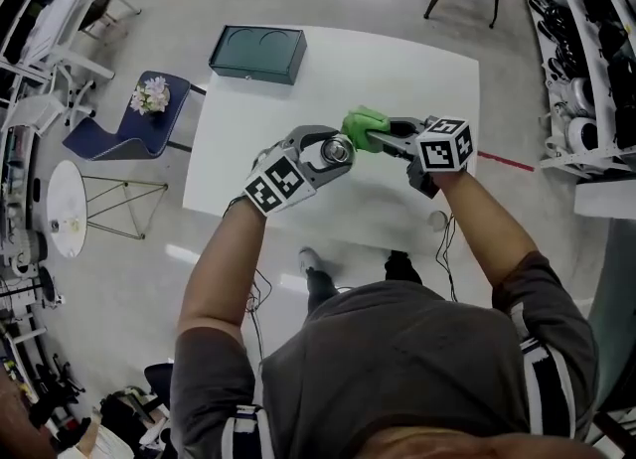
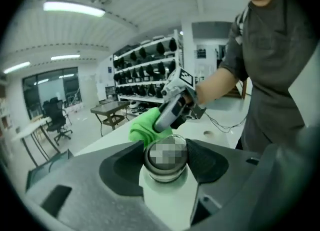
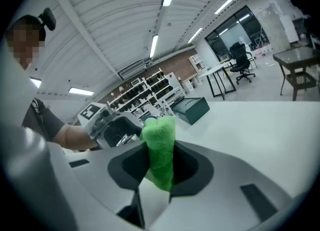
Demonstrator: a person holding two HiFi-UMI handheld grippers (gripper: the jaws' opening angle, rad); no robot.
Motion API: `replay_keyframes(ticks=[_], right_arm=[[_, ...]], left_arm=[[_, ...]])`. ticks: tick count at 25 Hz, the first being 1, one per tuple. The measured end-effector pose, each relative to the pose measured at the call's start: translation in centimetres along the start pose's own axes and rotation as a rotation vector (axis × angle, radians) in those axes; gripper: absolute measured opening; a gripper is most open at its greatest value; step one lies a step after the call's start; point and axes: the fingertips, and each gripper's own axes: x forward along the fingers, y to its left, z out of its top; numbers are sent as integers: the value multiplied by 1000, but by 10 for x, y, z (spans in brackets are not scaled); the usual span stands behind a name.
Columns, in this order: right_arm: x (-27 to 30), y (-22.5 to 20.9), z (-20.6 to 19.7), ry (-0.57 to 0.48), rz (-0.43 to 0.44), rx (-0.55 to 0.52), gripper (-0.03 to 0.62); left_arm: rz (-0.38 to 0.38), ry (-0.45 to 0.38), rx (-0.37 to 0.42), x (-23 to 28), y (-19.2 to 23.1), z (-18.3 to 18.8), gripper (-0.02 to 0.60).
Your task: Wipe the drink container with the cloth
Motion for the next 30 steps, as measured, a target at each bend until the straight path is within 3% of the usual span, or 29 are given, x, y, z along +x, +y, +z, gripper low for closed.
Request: replay_keyframes(ticks=[5,9,18,21,25,27,30], right_arm=[[19,5,-12,-39,145,227,94],[27,-10,-37,-5,128,297,92],[50,-29,-80,175,67,213,94],[43,-29,-84,191,38,165,94],[3,-40,-44,68,-106,55,94],[-14,-20,-14,-27,-88,7,94],[-14,26,11,-100,9,-59,94]], left_arm=[[-12,-8,179,0,-19,16,249],[-22,-34,199,-4,-24,21,249],[-39,-122,176,-21,-29,44,249],[-29,-140,150,-25,-25,48,247],[3,-103,96,-25,-14,34,248],[21,-84,56,-22,-8,23,247],[45,-95,-16,-19,1,14,247]])
